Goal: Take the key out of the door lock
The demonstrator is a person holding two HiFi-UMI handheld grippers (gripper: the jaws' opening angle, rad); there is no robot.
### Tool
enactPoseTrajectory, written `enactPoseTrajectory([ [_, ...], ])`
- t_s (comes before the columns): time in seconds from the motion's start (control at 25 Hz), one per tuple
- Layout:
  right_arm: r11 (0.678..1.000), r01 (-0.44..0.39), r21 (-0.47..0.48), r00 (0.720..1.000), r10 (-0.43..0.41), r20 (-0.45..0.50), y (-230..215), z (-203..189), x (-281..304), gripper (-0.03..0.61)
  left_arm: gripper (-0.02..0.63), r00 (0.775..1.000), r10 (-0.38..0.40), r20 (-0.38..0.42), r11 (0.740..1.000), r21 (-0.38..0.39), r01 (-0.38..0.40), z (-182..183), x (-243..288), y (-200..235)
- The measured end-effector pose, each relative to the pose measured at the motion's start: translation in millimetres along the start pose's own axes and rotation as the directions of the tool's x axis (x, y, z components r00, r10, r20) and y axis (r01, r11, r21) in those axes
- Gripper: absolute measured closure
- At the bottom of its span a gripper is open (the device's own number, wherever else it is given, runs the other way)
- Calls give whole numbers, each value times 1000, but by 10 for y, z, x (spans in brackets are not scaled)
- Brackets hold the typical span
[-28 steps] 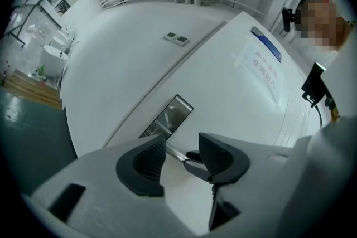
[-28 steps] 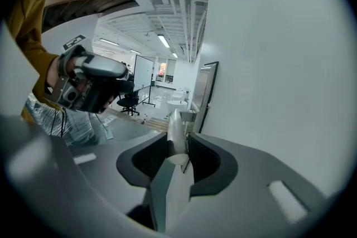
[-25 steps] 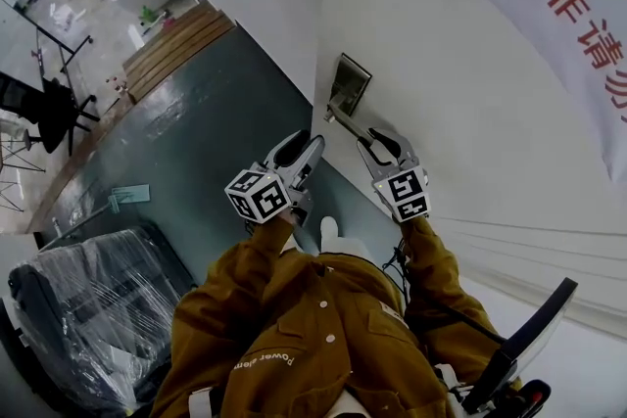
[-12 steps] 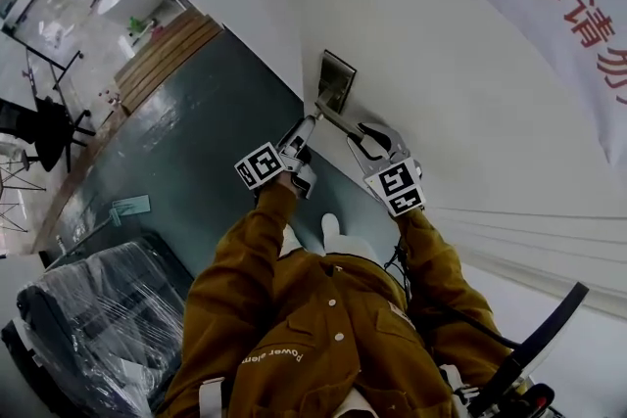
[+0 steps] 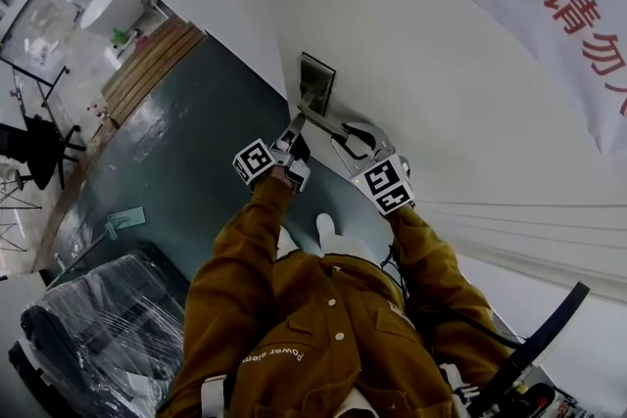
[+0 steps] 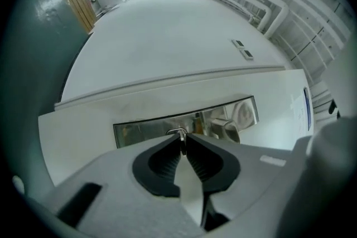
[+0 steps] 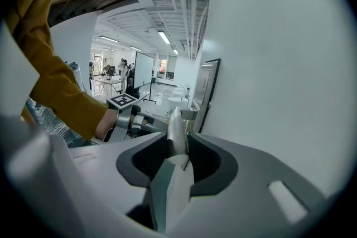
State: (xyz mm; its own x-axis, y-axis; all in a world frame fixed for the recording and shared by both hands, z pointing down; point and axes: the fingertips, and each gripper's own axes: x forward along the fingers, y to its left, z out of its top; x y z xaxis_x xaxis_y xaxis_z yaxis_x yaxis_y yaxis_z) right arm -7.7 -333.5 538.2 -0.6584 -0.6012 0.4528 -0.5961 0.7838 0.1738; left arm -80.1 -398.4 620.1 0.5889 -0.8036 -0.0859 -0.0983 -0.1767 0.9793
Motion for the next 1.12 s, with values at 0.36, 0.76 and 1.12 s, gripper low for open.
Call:
enactPoseTrajectory([
  [0.36, 999, 27, -19, 1000, -27, 4, -20, 1, 3, 451, 591, 1000, -17, 6, 998, -68, 17, 8, 4, 32],
  [0.76, 999, 44, -24, 999, -44, -6, -24, -13, -6, 451, 594, 999, -10, -35, 999, -42, 9, -67, -307, -45],
  [1.12, 996, 70, 55, 996, -73, 50, 13, 42, -50, 411, 594, 987, 133, -88, 956, 274, -105, -78, -872, -366],
])
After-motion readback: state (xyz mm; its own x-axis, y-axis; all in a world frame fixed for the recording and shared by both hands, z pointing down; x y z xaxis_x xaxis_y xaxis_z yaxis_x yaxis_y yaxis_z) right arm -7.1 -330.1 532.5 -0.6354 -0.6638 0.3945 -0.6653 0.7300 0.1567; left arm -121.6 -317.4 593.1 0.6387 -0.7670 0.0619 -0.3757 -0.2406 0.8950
